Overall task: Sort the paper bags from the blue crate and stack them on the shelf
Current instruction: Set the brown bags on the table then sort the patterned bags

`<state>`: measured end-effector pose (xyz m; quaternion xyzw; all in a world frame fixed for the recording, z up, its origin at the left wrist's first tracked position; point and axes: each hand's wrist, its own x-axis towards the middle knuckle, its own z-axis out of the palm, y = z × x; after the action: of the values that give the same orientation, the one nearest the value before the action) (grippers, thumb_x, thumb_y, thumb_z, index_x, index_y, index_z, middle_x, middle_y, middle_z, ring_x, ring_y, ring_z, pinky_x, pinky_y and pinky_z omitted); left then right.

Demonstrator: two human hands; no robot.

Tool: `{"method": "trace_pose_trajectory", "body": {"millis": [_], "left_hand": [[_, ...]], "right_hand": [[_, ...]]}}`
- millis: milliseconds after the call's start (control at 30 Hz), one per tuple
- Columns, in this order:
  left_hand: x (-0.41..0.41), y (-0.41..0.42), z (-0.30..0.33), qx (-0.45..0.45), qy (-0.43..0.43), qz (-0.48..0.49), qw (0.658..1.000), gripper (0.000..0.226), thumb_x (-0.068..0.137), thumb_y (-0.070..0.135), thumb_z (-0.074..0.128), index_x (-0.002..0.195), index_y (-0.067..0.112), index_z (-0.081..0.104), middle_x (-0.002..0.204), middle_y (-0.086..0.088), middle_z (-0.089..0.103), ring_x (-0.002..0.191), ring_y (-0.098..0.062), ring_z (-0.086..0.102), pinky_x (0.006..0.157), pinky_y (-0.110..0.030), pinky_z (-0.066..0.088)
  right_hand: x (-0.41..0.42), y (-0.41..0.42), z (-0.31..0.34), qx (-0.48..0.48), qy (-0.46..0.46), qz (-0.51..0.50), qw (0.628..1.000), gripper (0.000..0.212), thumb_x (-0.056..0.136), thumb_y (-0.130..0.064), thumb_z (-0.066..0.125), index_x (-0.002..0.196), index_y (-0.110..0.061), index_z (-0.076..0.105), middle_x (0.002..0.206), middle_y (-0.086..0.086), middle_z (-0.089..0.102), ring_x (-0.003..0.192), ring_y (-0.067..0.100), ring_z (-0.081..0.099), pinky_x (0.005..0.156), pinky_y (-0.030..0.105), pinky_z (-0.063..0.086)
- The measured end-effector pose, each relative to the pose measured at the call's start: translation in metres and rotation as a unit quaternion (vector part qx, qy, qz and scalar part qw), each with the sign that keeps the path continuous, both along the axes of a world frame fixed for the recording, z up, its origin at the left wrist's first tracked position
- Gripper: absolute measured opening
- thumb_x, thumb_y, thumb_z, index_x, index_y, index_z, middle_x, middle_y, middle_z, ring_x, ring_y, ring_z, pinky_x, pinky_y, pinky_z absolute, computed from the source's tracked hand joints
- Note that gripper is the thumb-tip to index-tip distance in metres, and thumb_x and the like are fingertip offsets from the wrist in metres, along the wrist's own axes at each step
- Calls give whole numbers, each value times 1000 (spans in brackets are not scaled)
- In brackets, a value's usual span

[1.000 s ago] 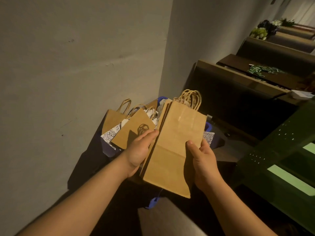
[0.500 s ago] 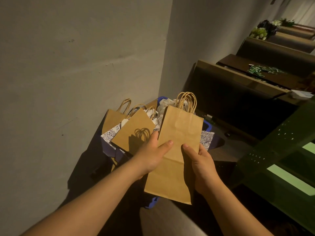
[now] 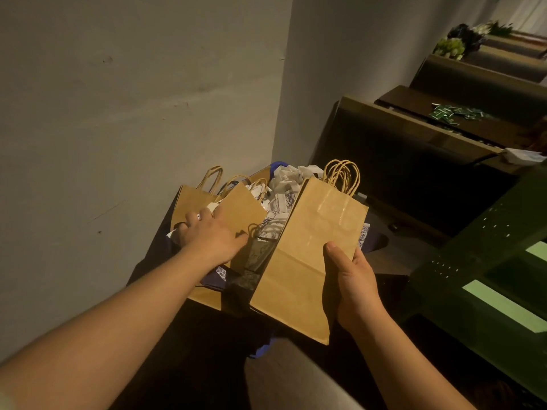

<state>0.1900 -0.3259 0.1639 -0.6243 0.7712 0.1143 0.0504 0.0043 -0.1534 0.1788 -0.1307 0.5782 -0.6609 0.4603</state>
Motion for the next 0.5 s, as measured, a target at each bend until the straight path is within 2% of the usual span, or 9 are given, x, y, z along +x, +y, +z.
{"method": "trace_pose_trajectory", "body": {"millis": [133, 267, 433, 500], "left_hand": [[-1, 6, -12, -7, -37, -20, 999, 108, 81, 58, 77, 159, 26, 9, 160, -15, 20, 143, -44, 29, 113, -55, 36], [-2, 4, -12, -12, -29, -4, 1000, 119, 75, 51, 86, 158, 30, 4, 158, -17, 15, 141, -46, 31, 109, -56, 42], [2, -8, 0, -4, -18, 30, 999, 120, 75, 41, 89, 160, 29, 4, 147, -20, 39, 130, -42, 50, 94, -57, 53], [4, -15, 4, -18, 11, 49, 999, 107, 77, 37, 88, 156, 24, 17, 139, -17, 51, 120, -41, 59, 90, -61, 57]], "right_hand": [[0, -1, 0, 3, -17, -4, 1000, 28, 96, -22, 65, 123, -28, 61, 113, 3, 77, 105, 29, 73, 100, 56, 52], [-2, 1, -1, -1, -47, -16, 999, 29, 97, -18, 64, 126, -23, 60, 113, 6, 77, 104, 31, 73, 97, 56, 54], [-2, 2, 2, -20, -57, -28, 998, 26, 98, -12, 61, 122, -22, 61, 110, 4, 77, 96, 23, 76, 77, 39, 58], [-2, 3, 2, -23, -55, -25, 998, 26, 98, -13, 61, 123, -23, 61, 108, 2, 78, 92, 19, 77, 70, 34, 56]]}}
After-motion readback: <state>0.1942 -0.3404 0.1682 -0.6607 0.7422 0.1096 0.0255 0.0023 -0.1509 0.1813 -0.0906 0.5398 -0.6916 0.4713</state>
